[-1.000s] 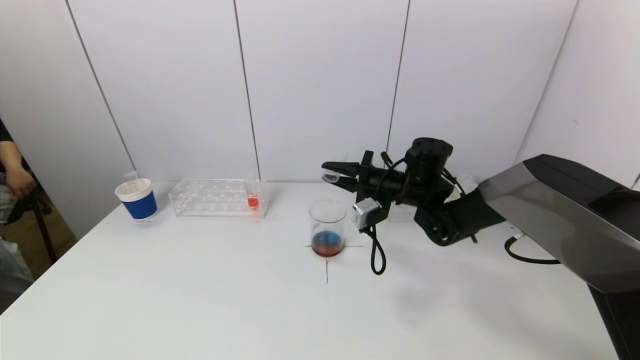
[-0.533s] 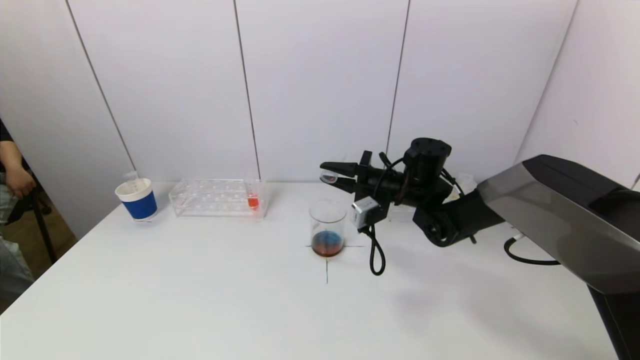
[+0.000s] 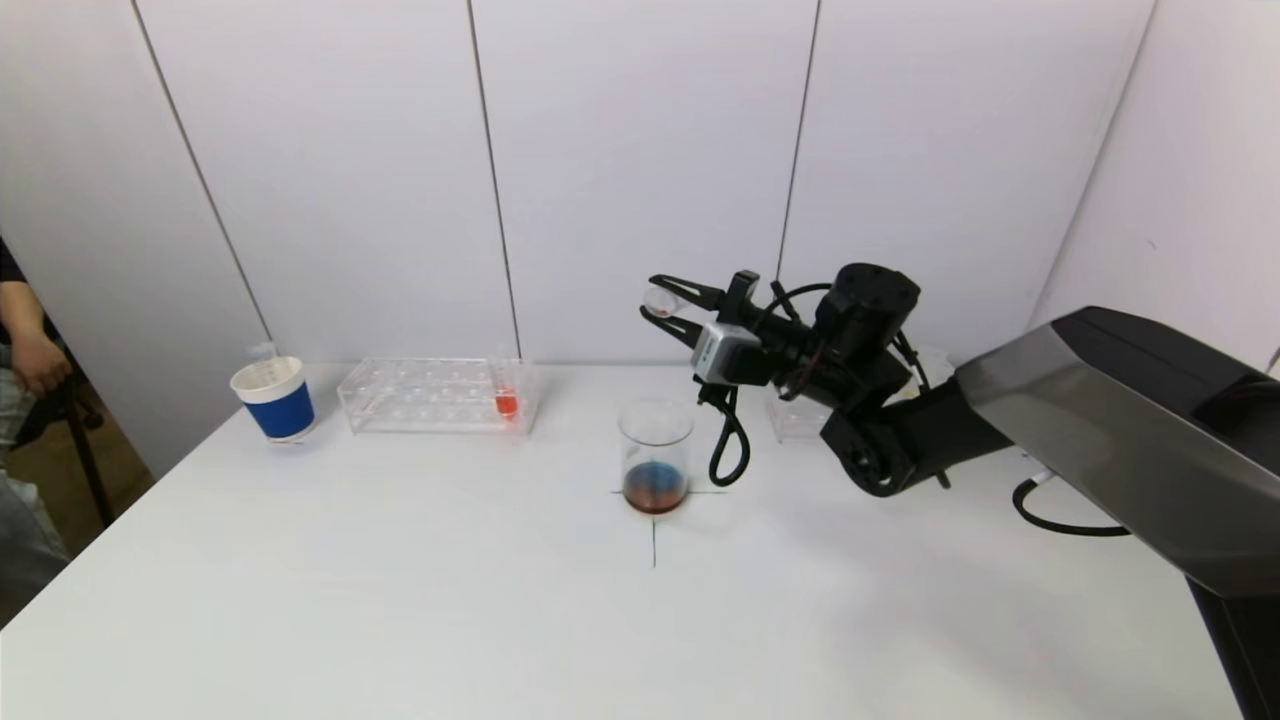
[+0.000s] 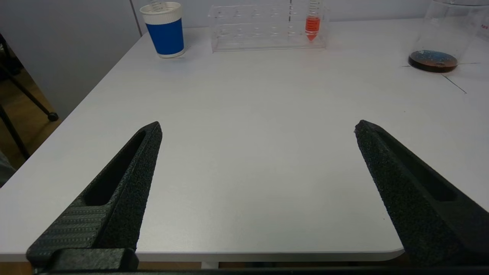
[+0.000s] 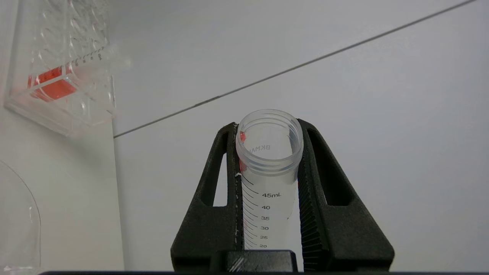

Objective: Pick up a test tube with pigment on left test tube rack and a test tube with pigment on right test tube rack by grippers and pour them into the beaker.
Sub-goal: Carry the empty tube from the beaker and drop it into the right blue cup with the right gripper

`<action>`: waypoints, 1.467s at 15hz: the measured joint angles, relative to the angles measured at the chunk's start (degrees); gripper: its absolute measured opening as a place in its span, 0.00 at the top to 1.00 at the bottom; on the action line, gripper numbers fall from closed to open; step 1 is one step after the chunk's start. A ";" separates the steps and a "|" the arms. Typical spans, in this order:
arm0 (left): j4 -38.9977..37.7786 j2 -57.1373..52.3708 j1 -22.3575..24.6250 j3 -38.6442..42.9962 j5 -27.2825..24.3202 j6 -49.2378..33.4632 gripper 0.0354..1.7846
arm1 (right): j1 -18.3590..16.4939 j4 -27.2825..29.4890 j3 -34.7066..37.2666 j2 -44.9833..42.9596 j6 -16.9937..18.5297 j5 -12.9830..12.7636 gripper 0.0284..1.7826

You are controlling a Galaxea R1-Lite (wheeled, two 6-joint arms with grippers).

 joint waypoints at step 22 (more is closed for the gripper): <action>0.00 0.00 0.00 0.00 0.00 0.02 0.01 | -0.57 37.39 -20.96 -15.38 41.61 -50.32 0.75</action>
